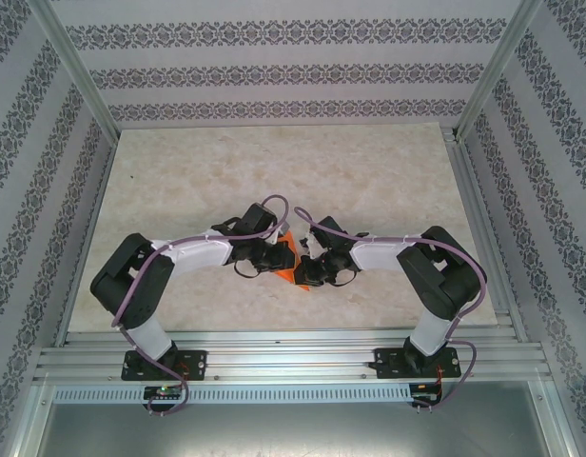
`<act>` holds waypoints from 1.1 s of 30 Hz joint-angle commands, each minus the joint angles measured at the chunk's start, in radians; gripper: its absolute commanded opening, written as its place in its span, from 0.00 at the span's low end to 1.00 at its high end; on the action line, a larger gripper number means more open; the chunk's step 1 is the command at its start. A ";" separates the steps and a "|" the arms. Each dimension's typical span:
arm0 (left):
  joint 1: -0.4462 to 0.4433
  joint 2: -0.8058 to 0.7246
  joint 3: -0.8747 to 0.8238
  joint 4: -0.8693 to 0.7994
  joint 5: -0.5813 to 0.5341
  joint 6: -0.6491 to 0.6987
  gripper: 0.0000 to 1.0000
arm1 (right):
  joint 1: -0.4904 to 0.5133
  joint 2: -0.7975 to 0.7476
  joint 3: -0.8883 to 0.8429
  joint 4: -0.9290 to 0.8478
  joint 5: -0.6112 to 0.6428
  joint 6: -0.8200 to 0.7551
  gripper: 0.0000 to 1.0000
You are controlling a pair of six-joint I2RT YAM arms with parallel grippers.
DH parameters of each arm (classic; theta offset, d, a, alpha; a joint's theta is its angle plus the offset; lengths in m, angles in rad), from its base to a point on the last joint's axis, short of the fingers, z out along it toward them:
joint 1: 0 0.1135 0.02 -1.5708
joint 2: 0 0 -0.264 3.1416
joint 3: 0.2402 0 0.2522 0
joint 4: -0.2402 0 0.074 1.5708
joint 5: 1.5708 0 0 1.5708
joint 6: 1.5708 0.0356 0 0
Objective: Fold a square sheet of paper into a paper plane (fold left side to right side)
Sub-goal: Third fold the triangle at the center of the table.
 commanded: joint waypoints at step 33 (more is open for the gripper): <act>0.047 0.020 -0.119 -0.113 -0.188 0.029 0.07 | 0.005 0.073 0.012 -0.198 0.177 -0.018 0.06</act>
